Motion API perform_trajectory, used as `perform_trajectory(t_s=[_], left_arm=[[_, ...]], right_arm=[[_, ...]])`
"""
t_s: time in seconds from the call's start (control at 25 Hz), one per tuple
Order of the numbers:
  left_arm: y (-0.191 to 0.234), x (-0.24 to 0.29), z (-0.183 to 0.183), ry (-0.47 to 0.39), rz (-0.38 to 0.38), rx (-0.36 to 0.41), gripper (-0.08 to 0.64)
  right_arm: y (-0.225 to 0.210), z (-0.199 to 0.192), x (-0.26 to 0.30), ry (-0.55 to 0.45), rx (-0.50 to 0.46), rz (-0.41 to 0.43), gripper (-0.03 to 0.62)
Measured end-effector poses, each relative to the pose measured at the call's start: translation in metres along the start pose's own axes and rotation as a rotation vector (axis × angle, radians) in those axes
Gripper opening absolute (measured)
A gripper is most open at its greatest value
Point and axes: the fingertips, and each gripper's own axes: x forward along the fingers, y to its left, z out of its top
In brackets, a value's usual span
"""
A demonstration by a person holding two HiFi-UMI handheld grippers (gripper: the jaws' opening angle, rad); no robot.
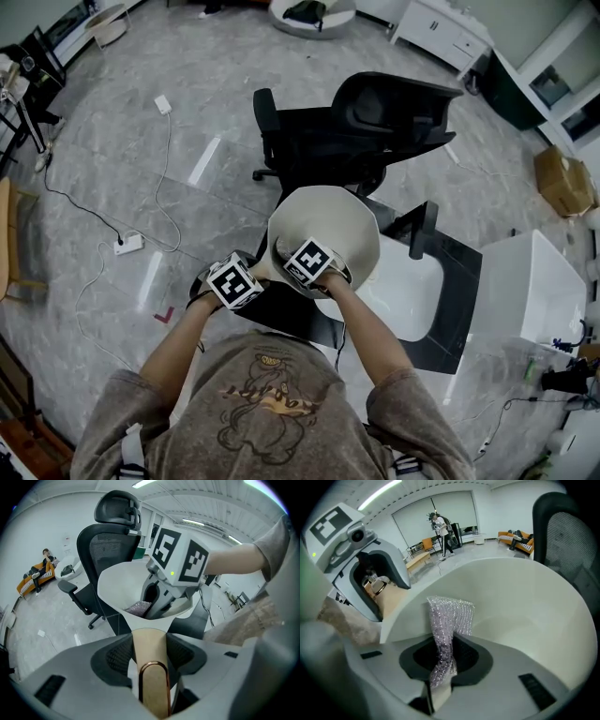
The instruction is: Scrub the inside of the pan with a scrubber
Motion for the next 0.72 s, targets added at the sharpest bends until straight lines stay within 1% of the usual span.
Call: perform_trajectory(t_s=[0.16, 0.36, 0.48, 0.6, 0.64, 0.72], left_arm=[[0.002, 0.002, 0.001, -0.017, -0.001, 0.012, 0.238], [0.0, 0.001, 0.001, -0.014, -0.015, 0.029, 0.238], [-0.001, -0.001, 0.0, 0.0, -0.015, 0.021, 0.238], [-0.001, -0.001, -0.001, 0.005, -0.016, 0.021, 0.238], [0.0, -0.001, 0.0, 0.005, -0.017, 0.023, 0.238], [0.0, 0.0, 0.0, 0.003, -0.015, 0.023, 0.238]], right_arm=[[-0.018, 0.011, 0.006, -0.043, 0.019, -0.07, 0.072], [-0.04, 0.023, 0.009, -0.024, 0.011, -0.139, 0.072], [-0.055, 0.03, 0.009, -0.008, -0.008, -0.178, 0.072], [-0.075, 0.036, 0.008, -0.017, -0.016, -0.218, 0.072], [-0.083, 0.035, 0.006, -0.008, -0.01, -0.241, 0.072], [-0.101, 0.024, -0.004, 0.046, 0.014, -0.304, 0.072]])
